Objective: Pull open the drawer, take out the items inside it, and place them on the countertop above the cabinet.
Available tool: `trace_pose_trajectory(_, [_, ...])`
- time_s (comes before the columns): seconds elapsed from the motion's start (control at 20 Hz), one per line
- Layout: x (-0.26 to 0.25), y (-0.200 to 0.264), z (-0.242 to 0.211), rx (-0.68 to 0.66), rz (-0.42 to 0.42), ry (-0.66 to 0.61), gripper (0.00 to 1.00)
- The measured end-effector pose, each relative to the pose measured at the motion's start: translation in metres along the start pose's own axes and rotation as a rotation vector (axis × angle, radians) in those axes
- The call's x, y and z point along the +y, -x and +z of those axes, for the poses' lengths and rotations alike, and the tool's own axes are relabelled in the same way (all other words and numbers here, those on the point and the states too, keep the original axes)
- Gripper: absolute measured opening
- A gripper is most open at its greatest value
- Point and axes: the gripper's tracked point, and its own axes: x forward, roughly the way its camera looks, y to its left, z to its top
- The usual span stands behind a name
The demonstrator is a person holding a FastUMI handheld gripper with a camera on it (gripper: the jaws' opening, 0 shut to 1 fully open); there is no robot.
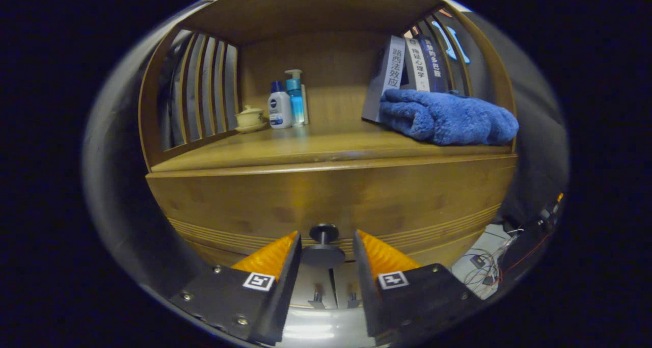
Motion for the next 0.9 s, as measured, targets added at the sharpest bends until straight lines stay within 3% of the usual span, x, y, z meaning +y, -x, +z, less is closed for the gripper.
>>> trace_pose_trajectory(0.25, [0.001,-0.002,-0.001,0.007,-0.012,0.024,0.41])
trace_pose_trajectory(0.4, [0.0,-0.001,-0.001,-0.004,-0.038,0.01,0.41])
trace_pose_trajectory(0.45, [0.001,-0.003,-0.002,-0.003,-0.04,-0.004,0.34])
trace_pose_trajectory(0.7, [0.002,-0.001,-0.004,0.014,-0.035,0.008,0.33])
trace_pose_trajectory(0.9, [0.002,0.005,-0.005,0.003,-0.033,-0.016,0.24])
